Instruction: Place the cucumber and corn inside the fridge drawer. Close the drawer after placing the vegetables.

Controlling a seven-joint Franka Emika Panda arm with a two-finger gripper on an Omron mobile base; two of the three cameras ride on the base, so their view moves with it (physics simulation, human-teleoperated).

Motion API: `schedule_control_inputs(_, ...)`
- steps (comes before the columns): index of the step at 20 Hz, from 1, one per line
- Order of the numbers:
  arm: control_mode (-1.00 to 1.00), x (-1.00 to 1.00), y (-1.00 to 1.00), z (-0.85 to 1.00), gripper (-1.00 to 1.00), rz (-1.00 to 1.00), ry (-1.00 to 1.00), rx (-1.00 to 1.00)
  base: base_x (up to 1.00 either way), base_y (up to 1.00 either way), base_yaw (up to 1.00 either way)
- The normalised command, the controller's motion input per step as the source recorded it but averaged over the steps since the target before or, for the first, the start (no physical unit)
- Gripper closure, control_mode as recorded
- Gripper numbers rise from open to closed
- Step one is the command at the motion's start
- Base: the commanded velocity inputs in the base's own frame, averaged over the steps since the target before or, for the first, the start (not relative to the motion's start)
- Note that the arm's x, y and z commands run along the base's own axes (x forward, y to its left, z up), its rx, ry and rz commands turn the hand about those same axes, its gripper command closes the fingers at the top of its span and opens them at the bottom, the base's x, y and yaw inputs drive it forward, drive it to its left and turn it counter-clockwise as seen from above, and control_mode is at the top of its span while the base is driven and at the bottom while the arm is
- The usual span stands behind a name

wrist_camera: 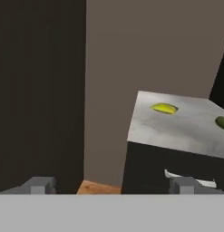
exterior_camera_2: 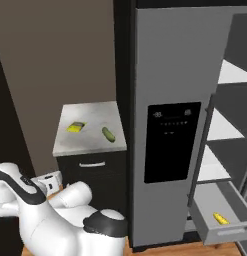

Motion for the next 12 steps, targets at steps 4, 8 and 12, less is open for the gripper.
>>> schedule_control_inputs(4,1.0,0.0,0.0,0.0,-1.0,0.0,0.0,0.0,0.83,0.0,0.21)
schedule_control_inputs(8,1.0,0.0,0.0,0.0,-1.0,0.0,0.0,0.0,0.53,0.0,0.09)
schedule_control_inputs(12,1.0,0.0,0.0,0.0,-1.0,0.0,0.0,0.0,0.11,-0.01,0.01)
